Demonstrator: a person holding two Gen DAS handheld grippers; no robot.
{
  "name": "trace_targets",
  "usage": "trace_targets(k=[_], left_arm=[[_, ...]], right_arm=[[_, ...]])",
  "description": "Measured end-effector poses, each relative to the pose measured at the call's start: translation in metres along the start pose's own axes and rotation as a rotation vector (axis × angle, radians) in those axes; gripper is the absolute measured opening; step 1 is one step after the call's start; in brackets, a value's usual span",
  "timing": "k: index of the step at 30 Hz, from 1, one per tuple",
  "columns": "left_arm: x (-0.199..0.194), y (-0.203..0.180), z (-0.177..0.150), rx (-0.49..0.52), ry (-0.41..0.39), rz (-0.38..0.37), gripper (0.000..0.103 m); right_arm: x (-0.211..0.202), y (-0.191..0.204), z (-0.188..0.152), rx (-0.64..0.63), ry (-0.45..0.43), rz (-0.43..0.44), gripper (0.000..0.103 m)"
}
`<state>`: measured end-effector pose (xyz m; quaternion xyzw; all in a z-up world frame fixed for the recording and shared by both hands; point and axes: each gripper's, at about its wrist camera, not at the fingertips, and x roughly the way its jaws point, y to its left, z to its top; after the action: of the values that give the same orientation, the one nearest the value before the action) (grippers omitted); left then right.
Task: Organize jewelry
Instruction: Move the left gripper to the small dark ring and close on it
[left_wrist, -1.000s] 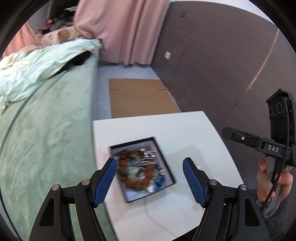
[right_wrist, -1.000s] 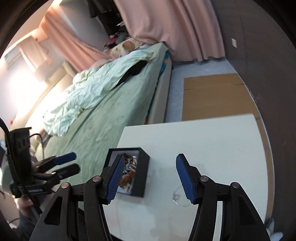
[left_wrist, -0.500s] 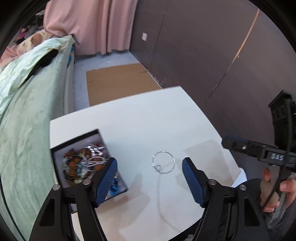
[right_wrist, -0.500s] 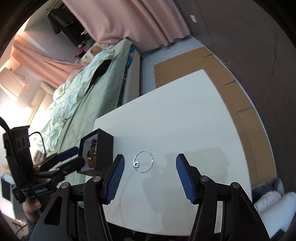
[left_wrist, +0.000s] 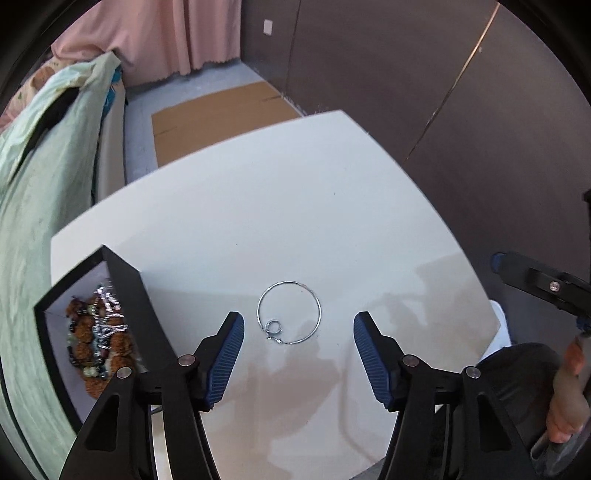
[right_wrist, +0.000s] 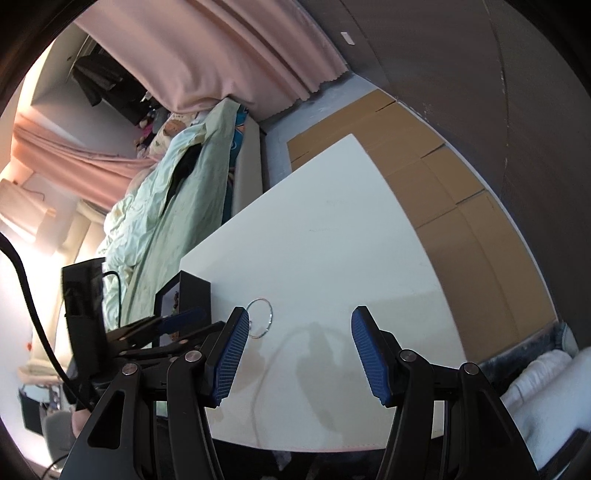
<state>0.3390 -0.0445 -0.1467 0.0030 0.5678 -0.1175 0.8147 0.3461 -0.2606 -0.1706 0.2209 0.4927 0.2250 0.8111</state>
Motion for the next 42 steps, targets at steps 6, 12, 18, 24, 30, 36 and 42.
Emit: trace_targets(k=[6, 12, 18, 24, 30, 36, 42], left_arm=[[0.018, 0.000, 0.005, -0.033, 0.037, 0.021, 0.070], [0.035, -0.004, 0.009, -0.005, 0.080, 0.070, 0.070], [0.051, -0.003, 0.008, -0.004, 0.117, 0.078, 0.070], [0.052, -0.008, 0.005, 0.020, 0.106, 0.079, 0.077], [0.055, -0.014, 0.003, 0.034, 0.113, 0.110, 0.077], [0.050, -0.005, 0.005, 0.009, 0.116, 0.096, 0.052], [0.039, -0.003, 0.000, 0.000, 0.102, 0.067, 0.052]], right_arm=[[-0.004, -0.007, 0.000, 0.018, -0.010, 0.011, 0.058], [-0.002, -0.011, 0.002, 0.029, -0.005, 0.019, 0.058], [-0.002, -0.012, 0.000, 0.032, 0.001, 0.020, 0.058], [-0.001, -0.013, 0.000, 0.036, 0.008, 0.017, 0.058], [0.002, -0.009, -0.001, 0.023, 0.014, 0.017, 0.058], [0.005, -0.009, -0.001, 0.022, 0.020, 0.013, 0.058], [0.014, -0.005, -0.002, 0.007, 0.045, 0.005, 0.058]])
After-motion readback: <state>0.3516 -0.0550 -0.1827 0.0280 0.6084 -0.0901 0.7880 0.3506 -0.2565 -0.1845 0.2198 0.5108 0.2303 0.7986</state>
